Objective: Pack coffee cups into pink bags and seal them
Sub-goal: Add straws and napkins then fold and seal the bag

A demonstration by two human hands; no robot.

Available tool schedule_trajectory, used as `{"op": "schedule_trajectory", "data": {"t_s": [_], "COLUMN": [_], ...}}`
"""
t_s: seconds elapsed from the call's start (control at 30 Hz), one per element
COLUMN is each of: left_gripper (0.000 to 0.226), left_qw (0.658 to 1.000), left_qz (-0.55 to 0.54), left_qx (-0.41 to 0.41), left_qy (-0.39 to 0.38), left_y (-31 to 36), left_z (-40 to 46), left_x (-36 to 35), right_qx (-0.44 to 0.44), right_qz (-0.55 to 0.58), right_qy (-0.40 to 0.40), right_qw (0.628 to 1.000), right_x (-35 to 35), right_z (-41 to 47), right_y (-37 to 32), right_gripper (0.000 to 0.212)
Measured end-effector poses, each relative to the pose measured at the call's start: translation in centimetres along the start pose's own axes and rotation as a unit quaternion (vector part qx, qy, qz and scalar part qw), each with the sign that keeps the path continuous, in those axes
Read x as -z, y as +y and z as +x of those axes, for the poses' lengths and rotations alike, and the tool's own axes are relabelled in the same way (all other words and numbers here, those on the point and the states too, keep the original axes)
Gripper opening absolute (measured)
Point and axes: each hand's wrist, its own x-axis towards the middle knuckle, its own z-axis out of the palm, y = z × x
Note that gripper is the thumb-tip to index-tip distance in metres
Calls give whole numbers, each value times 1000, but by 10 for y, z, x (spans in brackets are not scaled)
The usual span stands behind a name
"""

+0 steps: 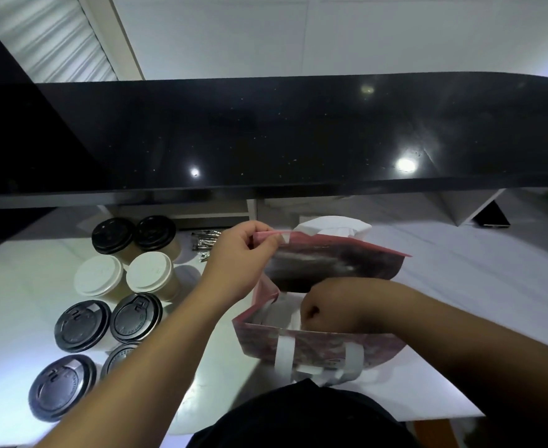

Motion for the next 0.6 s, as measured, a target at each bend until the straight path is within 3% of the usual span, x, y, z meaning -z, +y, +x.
{"op": "schedule_trajectory", "data": {"t_s": [0.1, 0.2, 0.37, 0.5, 0.6], "left_gripper": [8, 4, 32, 48, 48], "left_qw": [1000, 1000, 997, 996, 998], "left_qz": [9, -5, -71, -74, -40], "left_qx": [1, 5, 25, 43, 46], "left_qy": [0, -2, -3, 9, -8], "left_y": [-2, -3, -1, -12, -32], "left_z": [0, -1, -14, -35, -56], "left_x": [1, 4, 13, 22, 34], "right_qx": [-1, 18, 44, 31, -22], "right_qz": [3, 44, 87, 134, 197], "right_qy": [33, 132, 323, 414, 445], "right_qw": [999, 990, 941, 900, 873], "right_x": [10, 14, -7, -45, -72], "right_z": [-11, -33, -94, -122, -123], "right_y": [-4, -4, 20, 44, 59], "right_gripper": [29, 27, 14, 7, 19]}}
